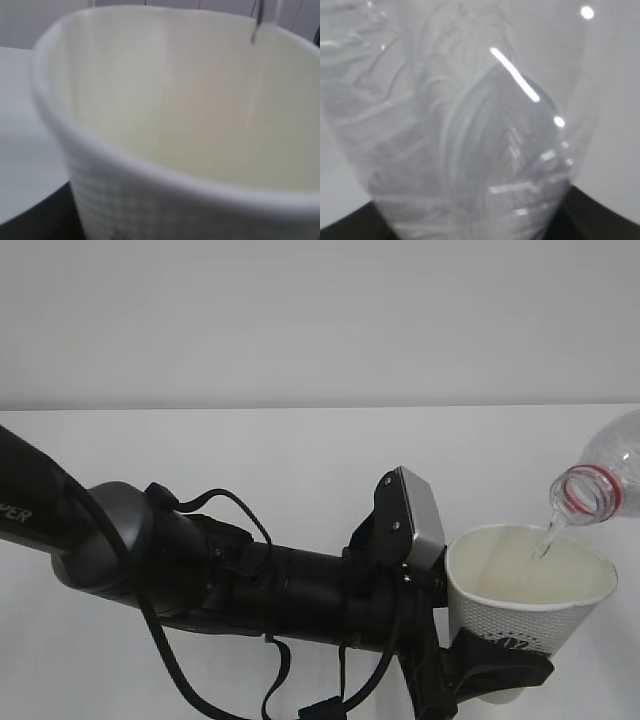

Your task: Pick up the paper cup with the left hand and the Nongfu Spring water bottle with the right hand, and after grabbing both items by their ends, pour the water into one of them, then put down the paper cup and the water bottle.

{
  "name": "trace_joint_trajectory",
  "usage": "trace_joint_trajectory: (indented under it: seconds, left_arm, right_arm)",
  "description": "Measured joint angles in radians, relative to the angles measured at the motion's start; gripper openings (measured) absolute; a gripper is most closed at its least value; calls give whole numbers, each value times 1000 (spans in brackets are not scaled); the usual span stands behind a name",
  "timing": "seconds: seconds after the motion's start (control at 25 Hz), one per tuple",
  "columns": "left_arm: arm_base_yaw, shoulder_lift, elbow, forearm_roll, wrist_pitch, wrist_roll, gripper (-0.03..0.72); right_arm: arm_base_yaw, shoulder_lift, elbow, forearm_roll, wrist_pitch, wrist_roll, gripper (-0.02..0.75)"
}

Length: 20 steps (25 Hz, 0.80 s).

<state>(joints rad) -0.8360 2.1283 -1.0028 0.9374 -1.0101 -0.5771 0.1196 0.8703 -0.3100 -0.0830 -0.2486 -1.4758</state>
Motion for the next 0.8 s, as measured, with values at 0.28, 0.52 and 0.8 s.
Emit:
trace_joint_trajectory:
  seconds: [0.28, 0.52, 0.8]
  left_arm:
    - [0, 0, 0, 2, 2, 0, 512]
    - [0, 0, 0, 2, 4, 0, 512]
    - [0, 0, 0, 2, 4, 0, 512]
  right_arm:
    - [0, 0, 0, 0, 0, 0, 415]
    - [0, 0, 0, 0, 0, -1, 415]
    - [0, 0, 0, 0, 0, -10, 415]
